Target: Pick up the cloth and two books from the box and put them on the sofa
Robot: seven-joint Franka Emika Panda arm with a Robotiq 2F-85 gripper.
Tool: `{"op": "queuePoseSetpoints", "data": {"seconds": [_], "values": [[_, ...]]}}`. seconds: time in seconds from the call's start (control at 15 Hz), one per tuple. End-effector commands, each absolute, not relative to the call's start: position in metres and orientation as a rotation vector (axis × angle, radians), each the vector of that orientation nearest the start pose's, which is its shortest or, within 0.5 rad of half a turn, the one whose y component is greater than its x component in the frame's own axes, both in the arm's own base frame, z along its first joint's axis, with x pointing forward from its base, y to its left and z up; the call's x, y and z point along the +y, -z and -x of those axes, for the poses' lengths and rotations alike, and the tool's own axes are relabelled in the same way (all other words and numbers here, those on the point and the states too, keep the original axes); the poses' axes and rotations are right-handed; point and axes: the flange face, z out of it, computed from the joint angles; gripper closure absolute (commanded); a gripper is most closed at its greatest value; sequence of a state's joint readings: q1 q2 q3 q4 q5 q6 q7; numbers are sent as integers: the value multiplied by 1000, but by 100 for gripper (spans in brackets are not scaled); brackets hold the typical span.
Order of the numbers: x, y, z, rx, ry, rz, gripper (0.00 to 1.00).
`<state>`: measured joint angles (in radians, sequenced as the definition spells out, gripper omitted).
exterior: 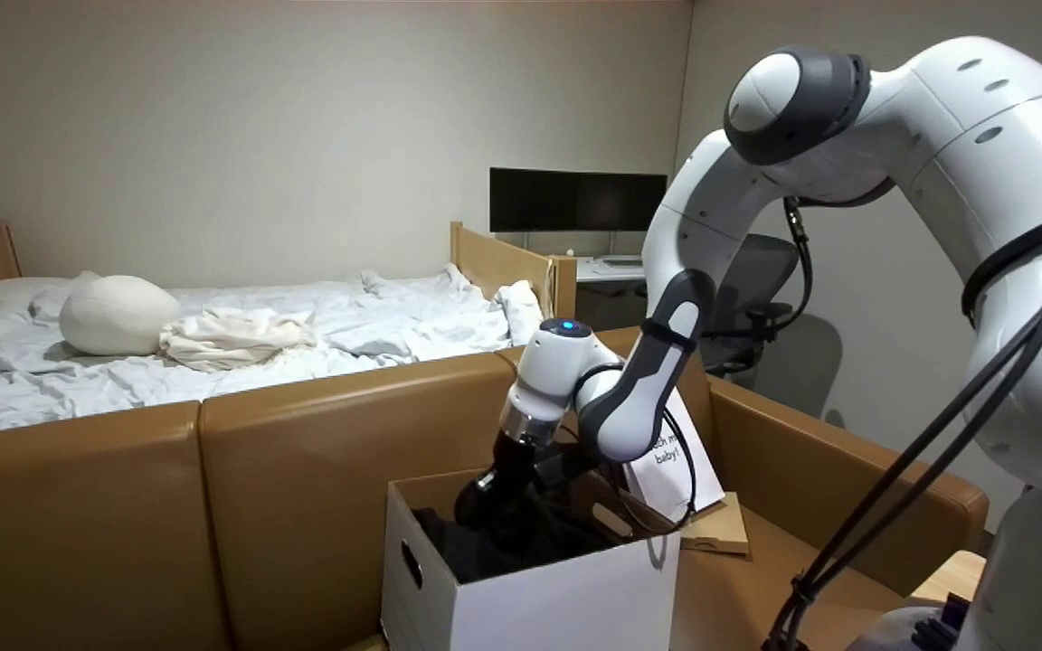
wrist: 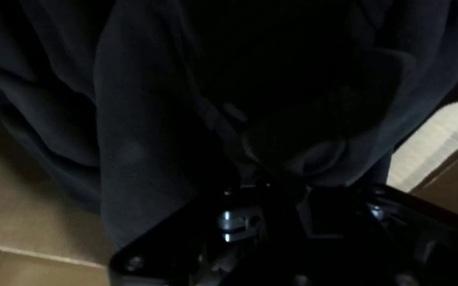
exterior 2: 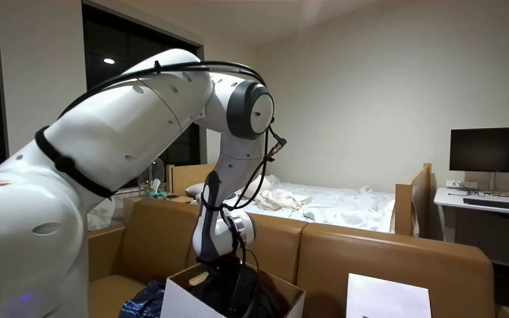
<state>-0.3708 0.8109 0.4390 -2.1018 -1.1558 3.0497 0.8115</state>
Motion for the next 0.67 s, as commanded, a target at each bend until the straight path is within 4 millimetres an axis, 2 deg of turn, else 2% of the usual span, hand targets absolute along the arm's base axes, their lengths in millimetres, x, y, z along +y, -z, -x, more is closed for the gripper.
{"op": "queuePoseSetpoints", "data": {"seconds": [0.0, 0.2, 0.4, 0.53, 0.6], "values": [[127, -157, -549, -454, 427, 2917, 96], [131, -214, -578, -591, 376, 2930, 96], [123, -274, -613, -742, 331, 2999, 96], [115, -305, -636, -814, 351, 3042, 96], [116, -329, -646, -847, 404, 3048, 96]]}}
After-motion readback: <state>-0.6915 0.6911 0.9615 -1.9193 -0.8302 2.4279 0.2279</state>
